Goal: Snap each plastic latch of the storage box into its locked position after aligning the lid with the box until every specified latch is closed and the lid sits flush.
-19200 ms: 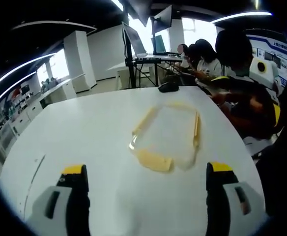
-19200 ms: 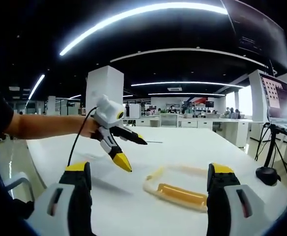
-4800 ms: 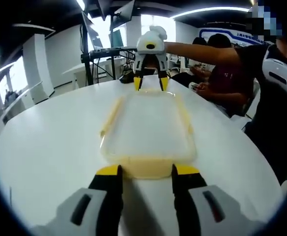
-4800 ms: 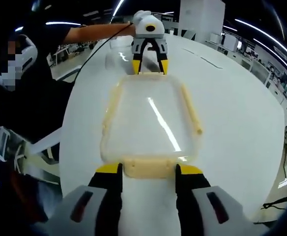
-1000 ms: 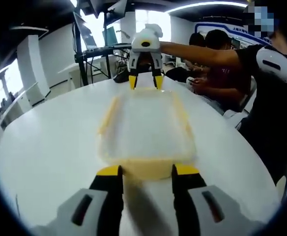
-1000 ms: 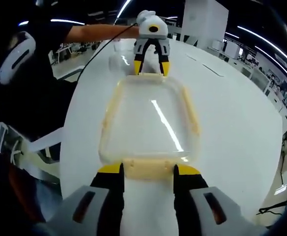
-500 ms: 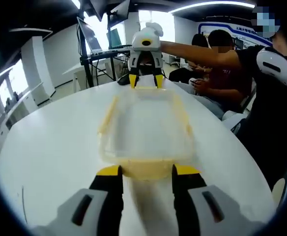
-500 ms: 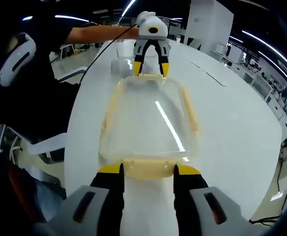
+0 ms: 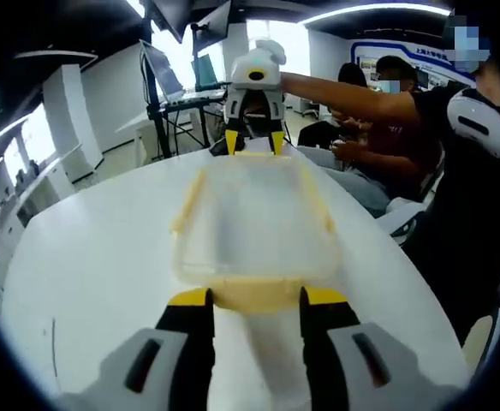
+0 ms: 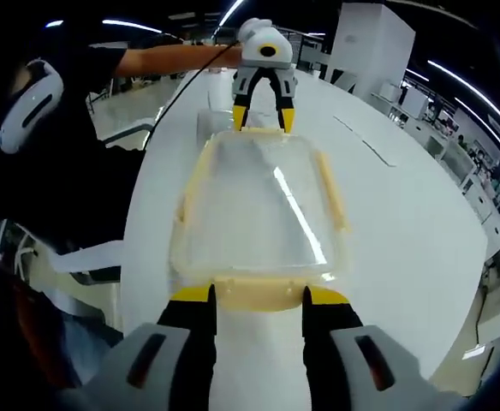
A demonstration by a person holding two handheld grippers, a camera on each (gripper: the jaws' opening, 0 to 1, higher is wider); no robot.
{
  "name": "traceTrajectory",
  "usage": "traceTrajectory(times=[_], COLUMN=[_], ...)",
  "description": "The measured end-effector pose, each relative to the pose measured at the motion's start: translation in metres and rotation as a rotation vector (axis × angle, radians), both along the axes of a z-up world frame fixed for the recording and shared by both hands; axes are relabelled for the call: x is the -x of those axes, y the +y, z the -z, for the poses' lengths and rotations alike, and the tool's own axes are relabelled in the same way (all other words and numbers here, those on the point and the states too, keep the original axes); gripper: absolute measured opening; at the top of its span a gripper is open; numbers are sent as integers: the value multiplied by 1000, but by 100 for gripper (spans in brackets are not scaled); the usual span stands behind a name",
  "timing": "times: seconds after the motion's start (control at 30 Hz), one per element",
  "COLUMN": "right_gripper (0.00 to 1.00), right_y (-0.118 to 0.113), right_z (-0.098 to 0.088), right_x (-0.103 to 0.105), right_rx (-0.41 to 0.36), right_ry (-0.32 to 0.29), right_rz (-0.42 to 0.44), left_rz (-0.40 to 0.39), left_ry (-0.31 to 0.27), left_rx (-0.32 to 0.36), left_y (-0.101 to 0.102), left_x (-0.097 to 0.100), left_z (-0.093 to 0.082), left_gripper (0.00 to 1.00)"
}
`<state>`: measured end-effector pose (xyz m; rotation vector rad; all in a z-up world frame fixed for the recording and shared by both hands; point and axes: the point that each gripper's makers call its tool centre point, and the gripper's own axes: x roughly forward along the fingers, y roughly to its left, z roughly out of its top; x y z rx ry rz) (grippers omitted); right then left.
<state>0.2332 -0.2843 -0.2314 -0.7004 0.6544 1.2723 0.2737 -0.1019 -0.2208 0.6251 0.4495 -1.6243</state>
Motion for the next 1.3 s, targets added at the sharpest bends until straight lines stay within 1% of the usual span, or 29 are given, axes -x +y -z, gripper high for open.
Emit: traceTrajectory(times=[0.1,0.17,0.2,0.3,0.43,0.53,0.6,0.63,0.67,0.7,0.97,1.0,1.1,1.3], right_gripper=[38,38,38,38,37,37,38,38,38,38,38,38,38,37], right_y=[1,7,6,10,21,29,30,30,31,33,59,62,72,84], right_z=[-3,-7,-11,-14,-20,-23,-25,-27,-29,-31,-35,-36,-39,-40], right_x=[-1,0,-2,-3,-2,0,1,0,0,2,5,5,7,3], right_rx=[1,-5,-3,1,-3,-4,-3,-5,-8,-19,-45,-54,-74,-69], right_ry=[1,-1,-4,-6,-18,-23,-22,-25,-32,-26,-19,-18,-13,-13], right_rz=[-7,-12,-15,-21,-37,-45,-49,-49,-49,-53,-83,-86,-98,-119], left_rz=[-7,-12,-16,-24,-39,-48,-52,-54,-58,-63,-92,-96,-108,-128], left_ry=[3,-3,-6,-5,-6,-10,-6,-25,-19,-7,-11,-22,-13,-8], left_rx=[6,-6,-11,-16,-3,-12,-15,-10,-3,-3,-4,2,1,0], left_y=[7,11,14,20,29,34,37,39,41,42,65,68,77,92], left_x=[2,2,2,3,6,8,10,9,10,11,19,20,22,24], left_z=[-6,-7,-8,-11,-19,-21,-22,-23,-25,-26,-32,-34,-34,-33], left_gripper=[37,37,37,37,37,37,37,37,37,37,37,37,37,37])
